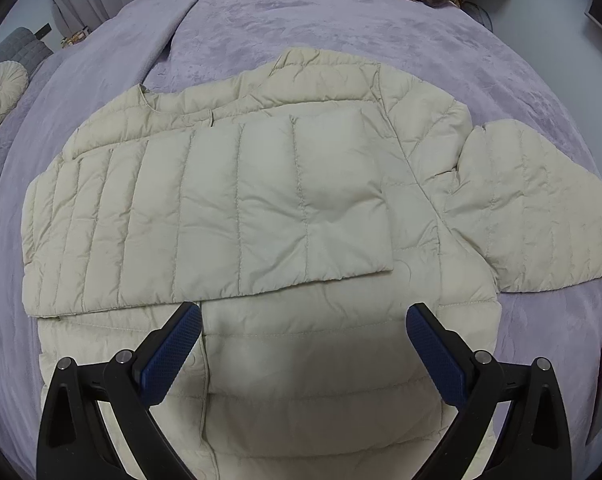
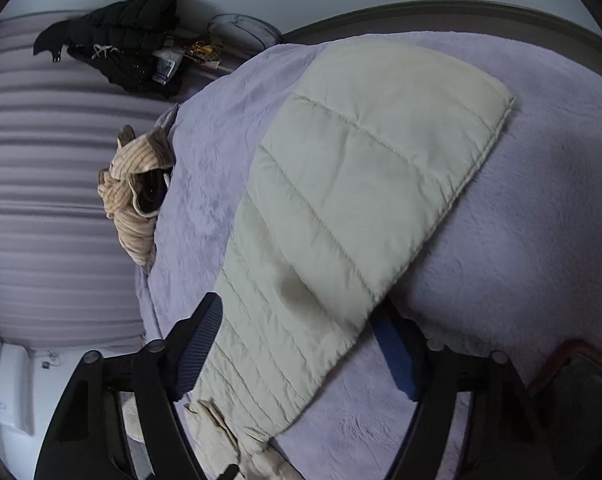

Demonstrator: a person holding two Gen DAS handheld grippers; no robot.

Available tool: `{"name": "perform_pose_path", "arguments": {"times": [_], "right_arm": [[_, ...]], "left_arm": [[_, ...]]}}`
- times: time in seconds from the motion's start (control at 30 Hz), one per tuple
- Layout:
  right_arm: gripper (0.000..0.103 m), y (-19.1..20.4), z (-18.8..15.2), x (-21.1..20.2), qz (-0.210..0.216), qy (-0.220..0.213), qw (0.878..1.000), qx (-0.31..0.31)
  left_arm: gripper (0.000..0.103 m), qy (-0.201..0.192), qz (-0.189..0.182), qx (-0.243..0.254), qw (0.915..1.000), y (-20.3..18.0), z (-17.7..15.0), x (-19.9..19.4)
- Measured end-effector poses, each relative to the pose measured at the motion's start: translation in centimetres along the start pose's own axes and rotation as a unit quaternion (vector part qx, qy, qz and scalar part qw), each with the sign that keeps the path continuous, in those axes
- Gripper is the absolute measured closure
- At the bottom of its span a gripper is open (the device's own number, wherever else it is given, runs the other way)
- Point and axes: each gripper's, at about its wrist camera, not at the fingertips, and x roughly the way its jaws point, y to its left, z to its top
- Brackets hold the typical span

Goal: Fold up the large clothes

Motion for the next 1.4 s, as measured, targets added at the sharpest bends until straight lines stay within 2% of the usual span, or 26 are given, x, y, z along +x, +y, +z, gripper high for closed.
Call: {"name": "perform_pose_path", "arguments": {"times": [0.03, 0.1, 0.13, 0.17, 0.23, 0.37, 0.47, 0.57, 0.73, 0.83, 0.93, 1.1, 1.23, 1.3, 1.4], "right_arm": [[0.032, -0.1, 0.3, 0.2, 0.014, -0.002, 1.0, 0.013], [0.055, -0.4, 0.8, 0.7, 0.034, 0.001, 0.999, 0.04], [0.079, -0.5, 1.1, 1.0, 0.038, 0.006, 0.998, 0.051], [0.093, -0.5, 1.0, 1.3, 0.044, 0.011, 0.997, 0.059], [0.095, 0.0, 1.1, 1.6, 0.06, 0.016, 0.996, 0.058], [0.097, 3.4, 0.5, 1.6, 0.089, 0.022, 0.996, 0.001], [0.097, 7.6, -0.9, 1.7, 0.108, 0.036, 0.991, -0.068], [0.097, 12.2, -3.8, 2.3, 0.12, 0.058, 0.98, -0.147], [0.097, 19.6, -11.4, 5.1, 0.119, 0.102, 0.95, -0.271], [0.097, 23.4, -17.3, 7.7, 0.097, 0.128, 0.92, -0.357], [0.097, 25.7, -23.4, 11.0, 0.074, 0.164, 0.892, -0.415], [0.097, 24.7, -31.7, 17.1, 0.023, 0.226, 0.866, -0.446], [0.096, 22.4, -35.5, 20.8, -0.044, 0.251, 0.847, -0.466], [0.096, 21.2, -36.0, 21.6, -0.077, 0.251, 0.848, -0.46], [0.091, 19.9, -35.5, 20.7, -0.092, 0.247, 0.86, -0.436]], "left_arm": [[0.001, -0.001, 0.002, -0.001, 1.0, 0.0, -0.1, -0.1], [0.001, -0.002, 0.005, -0.006, 1.0, 0.1, -0.1, -0.2], [0.001, -0.003, 0.007, -0.01, 0.9999, 0.2, -0.2, -0.3], [0.001, -0.003, 0.009, -0.014, 0.9999, 0.5, -0.2, -0.4], [0.001, -0.005, 0.013, -0.022, 0.9997, 1.0, -0.2, -0.6], [0.001, -0.019, 0.021, -0.035, 0.999, 2.5, -0.3, -1.4], [0.001, -0.024, 0.027, -0.043, 0.9984, 4.2, -0.2, -1.7], [0.001, -0.028, 0.027, -0.055, 0.9977, 6.2, -0.2, -1.9], [0.001, -0.028, 0.028, -0.075, 0.9964, 10.2, -0.8, -1.9], [0.001, -0.029, 0.028, -0.084, 0.9957, 12.8, -1.4, -2.0], [0.001, -0.036, 0.041, -0.081, 0.9952, 15.3, -1.9, -2.3], [0.001, -0.033, 0.044, -0.105, 0.9929, 19.6, -3.1, -2.4], [0.001, -0.027, 0.04, -0.119, 0.9917, 21.8, -3.9, -1.9], [0.001, -0.027, 0.038, -0.12, 0.9917, 22.5, -4.2, -1.8], [0.001, -0.028, 0.032, -0.122, 0.9916, 23.2, -4.5, -1.6]]}}
